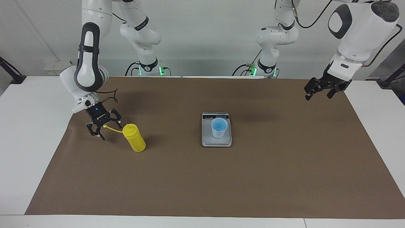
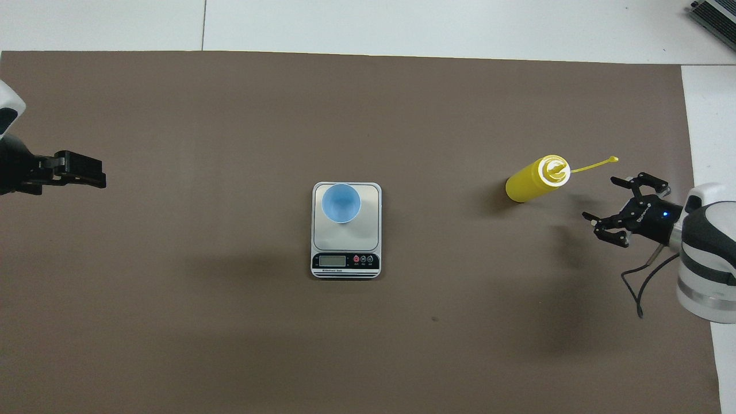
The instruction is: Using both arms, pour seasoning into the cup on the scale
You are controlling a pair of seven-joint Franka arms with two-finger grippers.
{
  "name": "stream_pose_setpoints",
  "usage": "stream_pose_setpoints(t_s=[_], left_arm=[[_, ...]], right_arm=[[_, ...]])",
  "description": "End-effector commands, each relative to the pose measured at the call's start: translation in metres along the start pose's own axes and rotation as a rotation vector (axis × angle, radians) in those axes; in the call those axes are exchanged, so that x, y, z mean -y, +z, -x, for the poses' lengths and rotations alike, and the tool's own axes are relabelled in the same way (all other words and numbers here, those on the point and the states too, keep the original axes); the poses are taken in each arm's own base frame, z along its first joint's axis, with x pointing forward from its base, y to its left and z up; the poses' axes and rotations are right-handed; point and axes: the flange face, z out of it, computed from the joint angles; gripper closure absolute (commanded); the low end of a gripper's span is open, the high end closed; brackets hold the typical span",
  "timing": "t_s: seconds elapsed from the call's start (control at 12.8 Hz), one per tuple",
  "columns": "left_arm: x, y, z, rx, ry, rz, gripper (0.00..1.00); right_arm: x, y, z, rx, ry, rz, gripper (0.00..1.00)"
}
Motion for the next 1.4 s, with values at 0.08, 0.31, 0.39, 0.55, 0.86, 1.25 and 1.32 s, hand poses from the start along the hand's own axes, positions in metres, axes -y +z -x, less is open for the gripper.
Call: stream_pose_setpoints(t_s=[0.08, 0.31, 0.39, 0.55, 0.86, 1.25, 1.32], left_arm=[[0.002, 0.001, 0.007, -0.001, 0.000, -0.018, 0.00], [0.003, 0.001, 0.007, -0.001, 0.003, -0.020, 0.00], [0.003, 0.001, 0.007, -0.001, 0.005, -0.020, 0.00], [0.004, 0.000, 0.006, -0.004, 0.007, -0.021, 0.00], [0.005, -0.001, 0.005, -0.015, 0.070, -0.040, 0.00], [0.005, -0.001, 0.005, -0.017, 0.096, -0.049, 0.00], [0.005, -0.002, 0.005, -0.018, 0.098, -0.049, 0.00]], right_arm=[[-0.028, -0.023, -0.035, 0.040, -0.047, -0.027, 0.00], [-0.038, -0.035, -0.054, 0.090, 0.010, -0.050, 0.00], [-0.040, -0.038, -0.060, 0.095, 0.030, -0.049, 0.00], [-0.041, -0.048, -0.072, 0.108, 0.090, -0.054, 0.00], [-0.031, -0.069, -0.113, 0.196, 0.200, -0.009, 0.00], [-0.012, -0.084, -0.162, 0.276, 0.425, 0.050, 0.00], [-0.011, -0.086, -0.173, 0.287, 0.480, 0.045, 0.00]])
